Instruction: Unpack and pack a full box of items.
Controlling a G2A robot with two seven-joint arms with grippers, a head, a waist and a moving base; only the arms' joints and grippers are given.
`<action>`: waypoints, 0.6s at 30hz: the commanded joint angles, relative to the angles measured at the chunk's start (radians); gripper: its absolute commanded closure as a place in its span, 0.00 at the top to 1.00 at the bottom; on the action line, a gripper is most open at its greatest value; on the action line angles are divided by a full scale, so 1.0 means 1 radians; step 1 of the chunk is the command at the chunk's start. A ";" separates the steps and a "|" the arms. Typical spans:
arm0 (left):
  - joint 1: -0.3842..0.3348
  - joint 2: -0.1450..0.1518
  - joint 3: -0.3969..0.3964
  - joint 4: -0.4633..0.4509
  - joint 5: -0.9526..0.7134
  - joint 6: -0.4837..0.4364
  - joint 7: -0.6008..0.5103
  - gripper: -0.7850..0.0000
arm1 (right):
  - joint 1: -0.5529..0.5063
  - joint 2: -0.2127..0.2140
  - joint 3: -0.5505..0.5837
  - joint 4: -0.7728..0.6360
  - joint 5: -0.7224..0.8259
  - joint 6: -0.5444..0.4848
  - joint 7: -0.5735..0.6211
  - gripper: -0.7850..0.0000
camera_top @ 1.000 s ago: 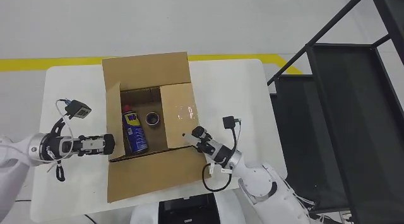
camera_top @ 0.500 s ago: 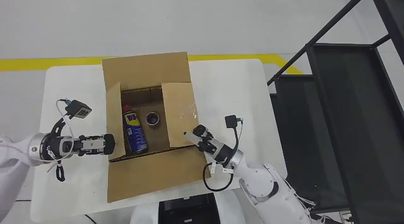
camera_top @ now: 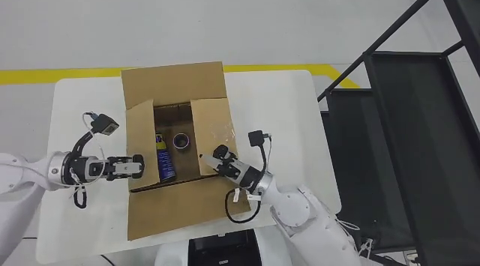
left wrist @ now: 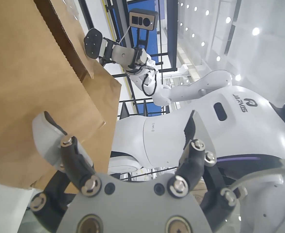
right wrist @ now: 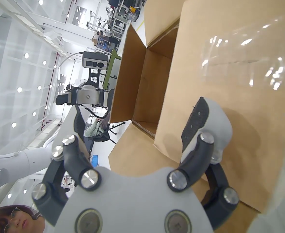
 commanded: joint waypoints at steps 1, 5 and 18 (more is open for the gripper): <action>-0.027 -0.010 0.045 0.011 0.039 -0.004 0.012 1.00 | 0.029 -0.004 -0.025 0.025 0.004 0.016 -0.003 1.00; -0.082 -0.032 0.126 0.037 0.087 -0.001 0.034 1.00 | 0.073 -0.012 -0.066 0.060 0.010 0.042 -0.012 1.00; -0.192 -0.074 0.250 0.147 0.182 0.007 0.013 1.00 | 0.122 -0.016 -0.107 0.092 -0.012 0.103 -0.007 1.00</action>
